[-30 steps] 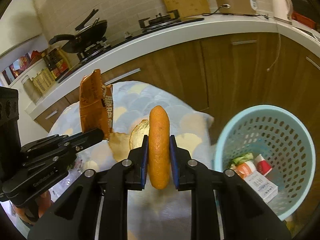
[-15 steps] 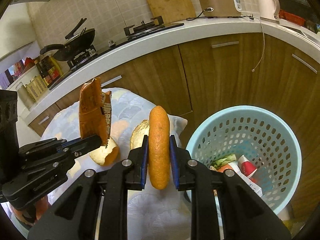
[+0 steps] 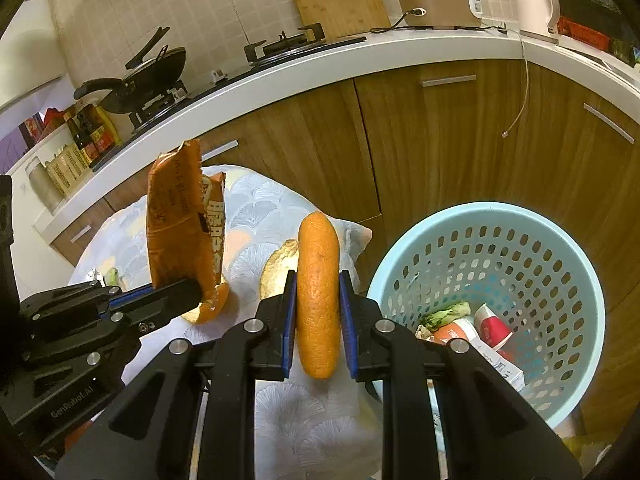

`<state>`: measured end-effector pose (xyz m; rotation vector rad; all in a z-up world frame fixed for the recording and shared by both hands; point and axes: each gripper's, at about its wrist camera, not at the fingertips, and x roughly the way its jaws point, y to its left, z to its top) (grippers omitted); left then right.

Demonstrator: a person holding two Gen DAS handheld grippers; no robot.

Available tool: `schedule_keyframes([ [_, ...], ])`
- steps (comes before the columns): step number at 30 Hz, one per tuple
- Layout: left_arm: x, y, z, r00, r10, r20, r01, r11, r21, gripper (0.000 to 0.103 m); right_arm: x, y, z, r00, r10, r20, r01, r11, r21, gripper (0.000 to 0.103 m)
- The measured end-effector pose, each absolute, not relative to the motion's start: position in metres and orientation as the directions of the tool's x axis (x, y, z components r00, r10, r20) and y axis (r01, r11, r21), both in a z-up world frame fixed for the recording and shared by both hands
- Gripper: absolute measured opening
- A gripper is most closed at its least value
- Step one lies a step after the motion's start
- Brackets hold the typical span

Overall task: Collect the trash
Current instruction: 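Carry the wrapper in the left tool and peel in the right tool over the basket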

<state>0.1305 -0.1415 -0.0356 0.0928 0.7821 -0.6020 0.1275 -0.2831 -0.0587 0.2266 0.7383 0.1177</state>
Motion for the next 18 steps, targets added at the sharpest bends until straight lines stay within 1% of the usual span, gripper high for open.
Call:
schedule_keyframes([
  [10, 0.128, -0.157, -0.037, 0.529, -0.494, -0.69, 0.568, 0.81, -0.145, 0.005, 0.114, -0.315, -0.057, 0.75, 0.121, -0.65, 0.047, 0.971, 0.235, 0.017],
  [18, 0.123, -0.186, -0.045, 0.491, -0.521, -0.698, 0.613, 0.776, -0.148, 0.005, 0.1, -0.359, -0.067, 0.761, 0.025, -0.648, 0.149, 0.966, 0.211, 0.017],
])
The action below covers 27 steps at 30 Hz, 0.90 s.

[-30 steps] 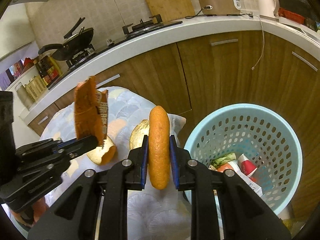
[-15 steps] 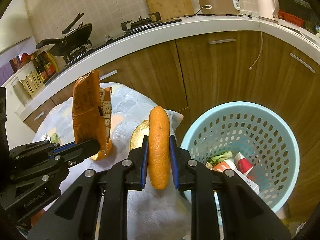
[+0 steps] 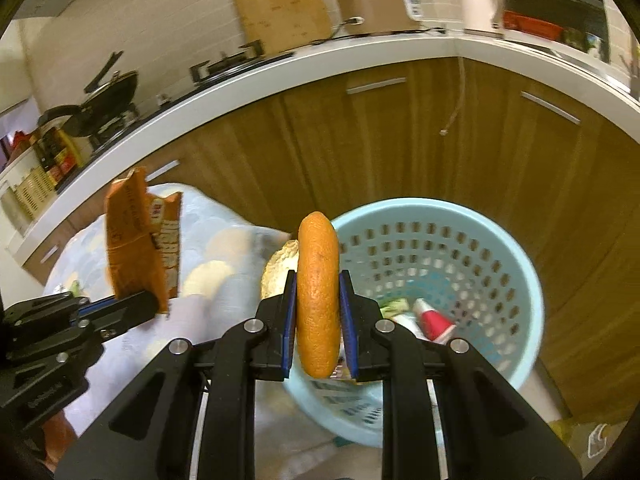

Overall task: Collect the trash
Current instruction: 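Carry the wrapper in the left tool and peel in the right tool over the basket, then open both tools to drop the wrapper and peel into the basket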

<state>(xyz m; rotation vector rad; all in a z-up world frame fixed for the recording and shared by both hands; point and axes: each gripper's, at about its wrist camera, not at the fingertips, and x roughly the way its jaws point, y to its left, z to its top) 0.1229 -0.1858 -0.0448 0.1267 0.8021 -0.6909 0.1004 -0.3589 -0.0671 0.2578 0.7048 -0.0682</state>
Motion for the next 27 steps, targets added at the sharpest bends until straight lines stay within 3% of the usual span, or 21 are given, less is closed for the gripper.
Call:
schedule_keyframes([
  [14, 0.145, -0.242, -0.072, 0.401, -0.559, -0.725, 0.677, 0.715, -0.177, 0.005, 0.102, -0.427, -0.105, 0.716, -0.15, -0.682, 0.344, 0.925, 0.158, 0.017],
  [27, 0.137, -0.277, -0.073, 0.375, -0.588, -0.716, 0.708, 0.681, -0.188, 0.005, 0.112, -0.431, -0.108, 0.685, -0.163, -0.71, 0.324, 0.941, 0.096, 0.017],
])
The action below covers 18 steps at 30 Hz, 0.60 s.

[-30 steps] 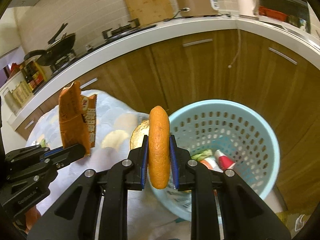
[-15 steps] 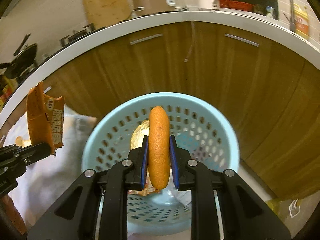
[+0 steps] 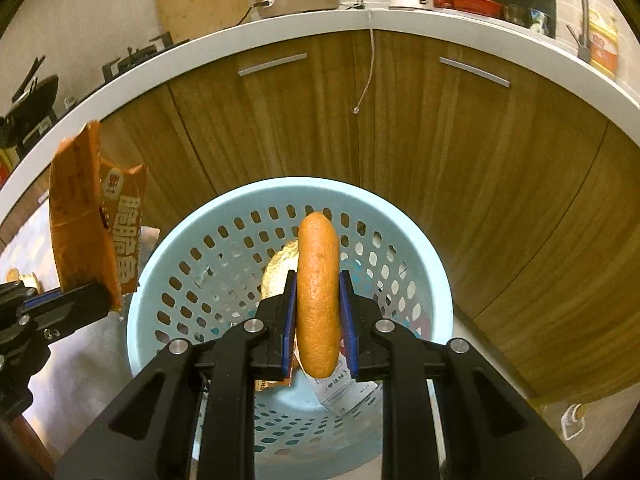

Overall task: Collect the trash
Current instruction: 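Open both tools to drop the wrapper and peel into the basket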

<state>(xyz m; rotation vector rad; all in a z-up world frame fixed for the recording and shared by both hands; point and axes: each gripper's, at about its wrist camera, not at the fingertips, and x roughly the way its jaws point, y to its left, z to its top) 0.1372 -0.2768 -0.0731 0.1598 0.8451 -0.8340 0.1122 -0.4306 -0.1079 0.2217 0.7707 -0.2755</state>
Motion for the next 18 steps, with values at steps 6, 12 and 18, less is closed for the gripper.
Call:
schedule_keyframes([
  [6, 0.138, -0.275, -0.072, 0.377, -0.586, -0.717, 0.707, 0.682, -0.185, 0.005, 0.114, -0.424, -0.108, 0.692, -0.154, -0.706, 0.316, 0.943, 0.103, 0.017],
  [12, 0.137, -0.278, -0.073, 0.367, -0.591, -0.718, 0.708, 0.678, -0.196, 0.005, 0.109, -0.428, -0.109, 0.686, -0.16, -0.71, 0.319, 0.943, 0.096, 0.017],
  [18, 0.137, -0.287, -0.073, 0.36, -0.592, -0.721, 0.719, 0.668, -0.19, 0.005, 0.102, -0.437, -0.107, 0.682, -0.177, -0.709, 0.345, 0.934, 0.098, 0.017],
])
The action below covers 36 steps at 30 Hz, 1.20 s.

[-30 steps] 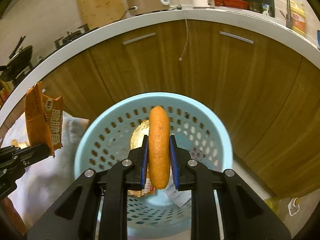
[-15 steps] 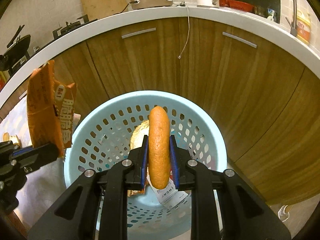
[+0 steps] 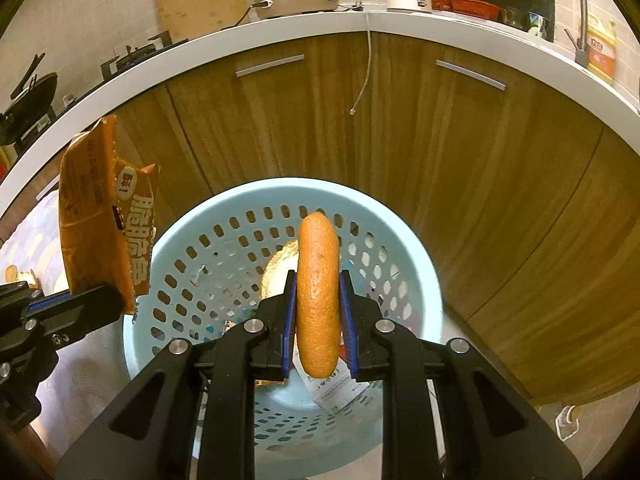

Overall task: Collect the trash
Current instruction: 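Open both tools to drop the wrapper and peel into the basket, then move both tools back over the table toward the greens and peel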

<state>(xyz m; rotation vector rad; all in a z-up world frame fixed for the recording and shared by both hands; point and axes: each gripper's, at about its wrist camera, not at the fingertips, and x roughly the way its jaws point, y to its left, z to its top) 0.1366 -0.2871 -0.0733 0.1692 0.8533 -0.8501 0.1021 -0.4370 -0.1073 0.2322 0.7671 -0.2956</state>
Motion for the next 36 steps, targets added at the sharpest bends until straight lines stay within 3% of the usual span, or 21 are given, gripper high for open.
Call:
schedule_keyframes([
  [14, 0.143, -0.295, -0.082, 0.318, -0.573, -0.756, 0.675, 0.697, -0.244, 0.005, 0.064, -0.463, -0.11, 0.662, -0.196, -0.724, 0.434, 0.887, 0.156, 0.017],
  [19, 0.143, -0.307, -0.083, 0.33, -0.551, -0.766, 0.67, 0.709, -0.221, 0.007, 0.073, -0.454, -0.106, 0.664, -0.161, -0.731, 0.389, 0.908, 0.154, 0.017],
  [20, 0.144, -0.307, -0.082, 0.343, -0.543, -0.767, 0.659, 0.72, -0.216, 0.013, 0.074, -0.45, -0.103, 0.668, -0.164, -0.726, 0.385, 0.911, 0.148, 0.018],
  [21, 0.144, -0.307, -0.081, 0.357, -0.535, -0.766, 0.651, 0.731, -0.207, 0.034, 0.076, -0.448, -0.101, 0.668, -0.161, -0.726, 0.38, 0.913, 0.148, 0.021],
  [23, 0.144, -0.304, -0.078, 0.386, -0.519, -0.762, 0.634, 0.75, -0.189, 0.053, 0.076, -0.447, -0.099, 0.674, -0.154, -0.723, 0.376, 0.914, 0.156, 0.025],
  [25, 0.141, -0.299, -0.073, 0.404, -0.523, -0.751, 0.632, 0.753, -0.184, 0.053, 0.075, -0.447, -0.097, 0.677, -0.157, -0.719, 0.38, 0.912, 0.158, 0.029],
  [27, 0.139, -0.293, -0.066, 0.42, -0.526, -0.74, 0.627, 0.757, -0.182, 0.053, 0.072, -0.447, -0.093, 0.685, -0.162, -0.71, 0.384, 0.909, 0.163, 0.043],
  [28, 0.138, -0.29, -0.063, 0.432, -0.526, -0.733, 0.624, 0.761, -0.178, 0.053, 0.07, -0.446, -0.091, 0.69, -0.167, -0.704, 0.386, 0.908, 0.163, 0.046],
  [36, 0.125, -0.256, -0.035, 0.518, -0.519, -0.68, 0.592, 0.791, -0.154, 0.053, 0.064, -0.425, -0.072, 0.749, -0.126, -0.651, 0.327, 0.924, 0.198, 0.046],
])
